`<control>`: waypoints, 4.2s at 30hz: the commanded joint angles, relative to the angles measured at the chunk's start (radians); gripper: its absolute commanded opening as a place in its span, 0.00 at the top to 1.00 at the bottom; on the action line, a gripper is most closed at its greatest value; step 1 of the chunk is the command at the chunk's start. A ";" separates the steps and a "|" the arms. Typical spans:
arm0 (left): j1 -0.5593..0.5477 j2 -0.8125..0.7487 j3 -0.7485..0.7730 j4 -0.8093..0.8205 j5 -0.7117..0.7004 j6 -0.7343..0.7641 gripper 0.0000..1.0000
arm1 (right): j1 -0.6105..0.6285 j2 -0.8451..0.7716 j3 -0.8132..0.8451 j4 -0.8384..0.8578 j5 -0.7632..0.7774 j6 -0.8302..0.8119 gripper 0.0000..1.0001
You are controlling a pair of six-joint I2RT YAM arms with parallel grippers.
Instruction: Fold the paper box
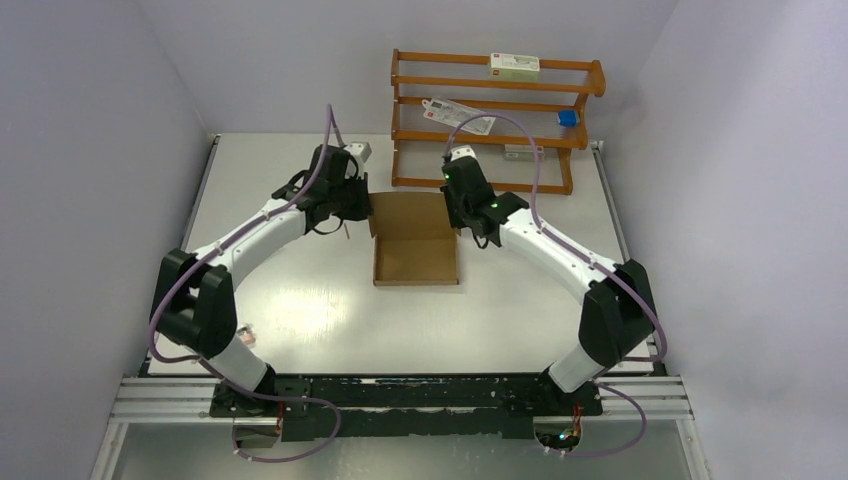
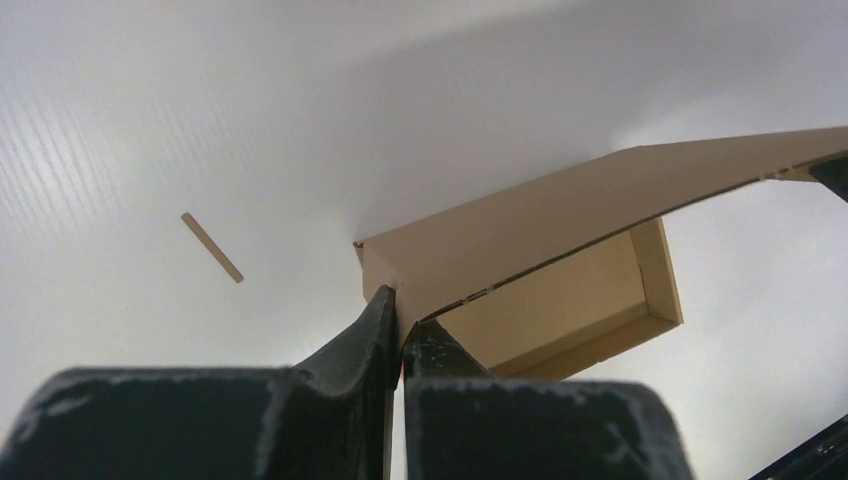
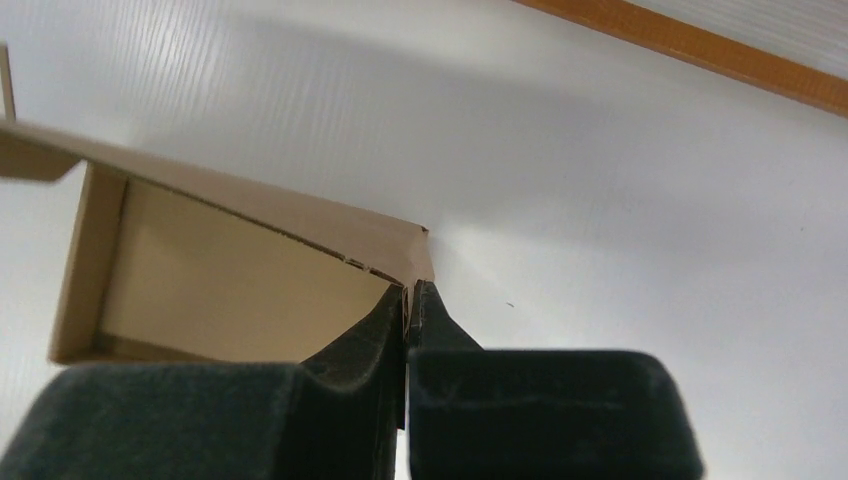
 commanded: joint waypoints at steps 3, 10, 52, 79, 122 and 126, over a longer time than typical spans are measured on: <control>-0.042 -0.075 -0.046 0.190 0.039 -0.167 0.95 | 0.020 0.087 0.094 0.003 0.046 0.284 1.00; -0.074 -0.101 -0.112 0.281 -0.043 -0.276 0.95 | 0.032 0.091 0.090 -0.007 0.091 0.452 1.00; -0.156 -0.262 -0.444 0.402 -0.202 -0.424 0.83 | 0.178 -0.113 -0.330 0.207 0.273 0.787 1.00; -0.166 -0.539 -0.757 0.395 -0.221 -0.444 0.54 | 0.278 -0.340 -0.597 0.357 0.248 0.579 0.56; 0.075 -0.140 -0.422 0.223 0.230 -0.187 0.52 | 0.031 -0.108 -0.415 0.361 -0.101 0.395 0.33; 0.070 -0.182 -0.499 0.253 0.201 -0.211 0.50 | 0.040 -0.119 -0.502 0.431 -0.099 0.402 0.33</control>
